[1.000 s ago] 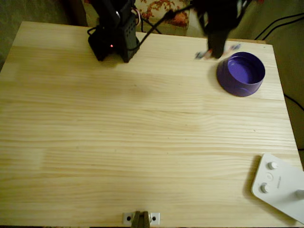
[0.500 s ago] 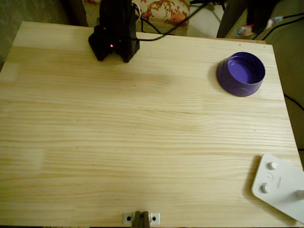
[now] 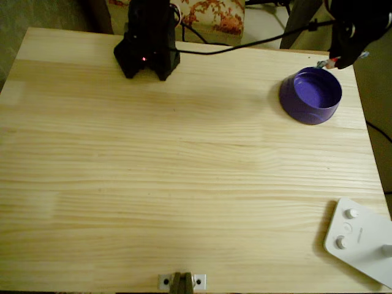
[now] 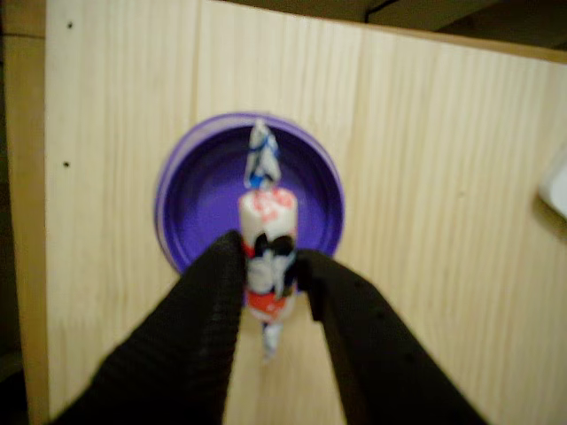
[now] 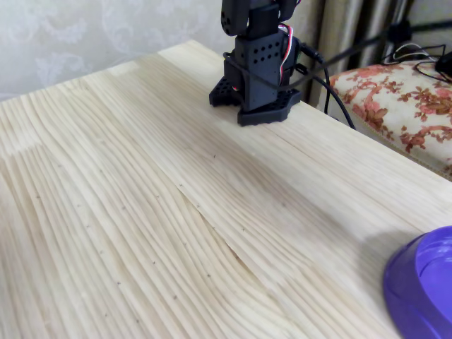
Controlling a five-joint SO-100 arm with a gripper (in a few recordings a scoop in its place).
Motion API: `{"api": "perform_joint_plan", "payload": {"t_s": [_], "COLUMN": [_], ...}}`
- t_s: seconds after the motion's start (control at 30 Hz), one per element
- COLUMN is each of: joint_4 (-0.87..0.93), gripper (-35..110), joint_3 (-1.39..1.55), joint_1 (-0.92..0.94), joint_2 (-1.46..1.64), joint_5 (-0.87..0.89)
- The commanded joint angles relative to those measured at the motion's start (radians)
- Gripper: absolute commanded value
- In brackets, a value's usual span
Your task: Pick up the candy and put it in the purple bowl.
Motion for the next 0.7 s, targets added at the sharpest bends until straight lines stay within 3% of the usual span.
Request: {"api": "perform_joint_plan", "payload": {"t_s": [0.0, 0.67], "joint_4": [0.000, 0.002], "gripper": [1, 3], "joint_3": [-0.126, -0.149], "joint_1": [-0.044, -0.035], "joint_2": [0.003, -0.109], "joint_5": [-0.006, -0.044]}}
